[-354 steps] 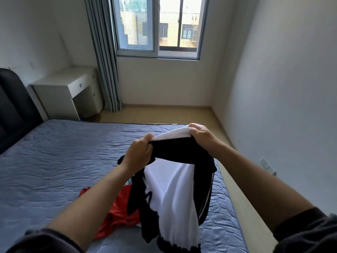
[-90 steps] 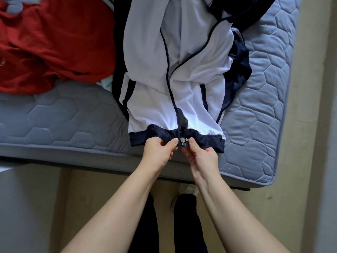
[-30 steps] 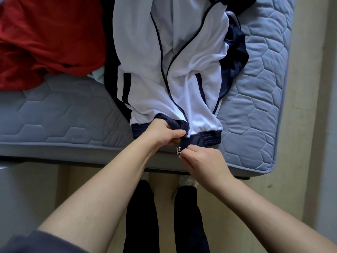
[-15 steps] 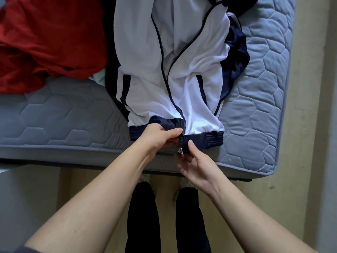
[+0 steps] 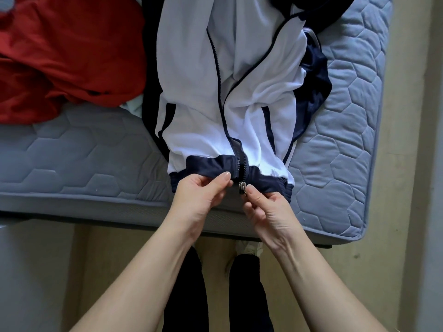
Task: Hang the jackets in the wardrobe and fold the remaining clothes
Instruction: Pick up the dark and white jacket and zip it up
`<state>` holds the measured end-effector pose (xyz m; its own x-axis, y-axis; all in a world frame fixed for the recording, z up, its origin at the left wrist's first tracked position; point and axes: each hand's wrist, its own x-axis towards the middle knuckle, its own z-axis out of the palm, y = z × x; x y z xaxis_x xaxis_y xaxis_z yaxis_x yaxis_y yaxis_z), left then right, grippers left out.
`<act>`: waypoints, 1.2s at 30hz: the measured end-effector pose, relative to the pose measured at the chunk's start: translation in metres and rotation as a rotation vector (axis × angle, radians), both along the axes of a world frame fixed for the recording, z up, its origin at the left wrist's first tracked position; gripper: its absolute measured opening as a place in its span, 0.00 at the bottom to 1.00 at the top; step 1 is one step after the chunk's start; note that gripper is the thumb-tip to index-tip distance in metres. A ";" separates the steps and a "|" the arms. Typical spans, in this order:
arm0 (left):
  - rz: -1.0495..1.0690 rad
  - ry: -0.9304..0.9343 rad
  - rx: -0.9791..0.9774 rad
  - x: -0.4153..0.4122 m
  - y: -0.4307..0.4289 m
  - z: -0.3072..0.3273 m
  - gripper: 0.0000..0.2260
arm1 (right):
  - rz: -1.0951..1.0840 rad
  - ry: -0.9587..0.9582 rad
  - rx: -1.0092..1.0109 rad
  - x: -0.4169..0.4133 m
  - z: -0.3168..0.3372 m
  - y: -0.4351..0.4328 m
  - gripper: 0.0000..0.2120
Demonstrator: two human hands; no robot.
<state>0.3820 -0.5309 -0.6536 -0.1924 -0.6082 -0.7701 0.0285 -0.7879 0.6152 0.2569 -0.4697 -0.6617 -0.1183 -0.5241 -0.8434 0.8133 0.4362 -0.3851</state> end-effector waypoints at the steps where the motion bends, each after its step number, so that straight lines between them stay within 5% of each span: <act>1: 0.029 0.003 -0.023 -0.001 0.001 0.002 0.08 | -0.015 0.013 0.001 0.001 0.000 -0.001 0.06; 8: 0.057 -0.097 -0.210 -0.004 0.002 0.004 0.05 | -0.160 -0.008 -0.013 0.012 -0.002 -0.006 0.05; 24: 0.081 -0.103 -0.275 -0.014 0.006 0.004 0.07 | -0.287 -0.029 -0.040 0.020 0.006 -0.012 0.05; 36: -0.239 -0.389 -0.391 -0.010 0.005 -0.001 0.11 | -0.426 0.063 0.081 0.022 0.006 -0.018 0.05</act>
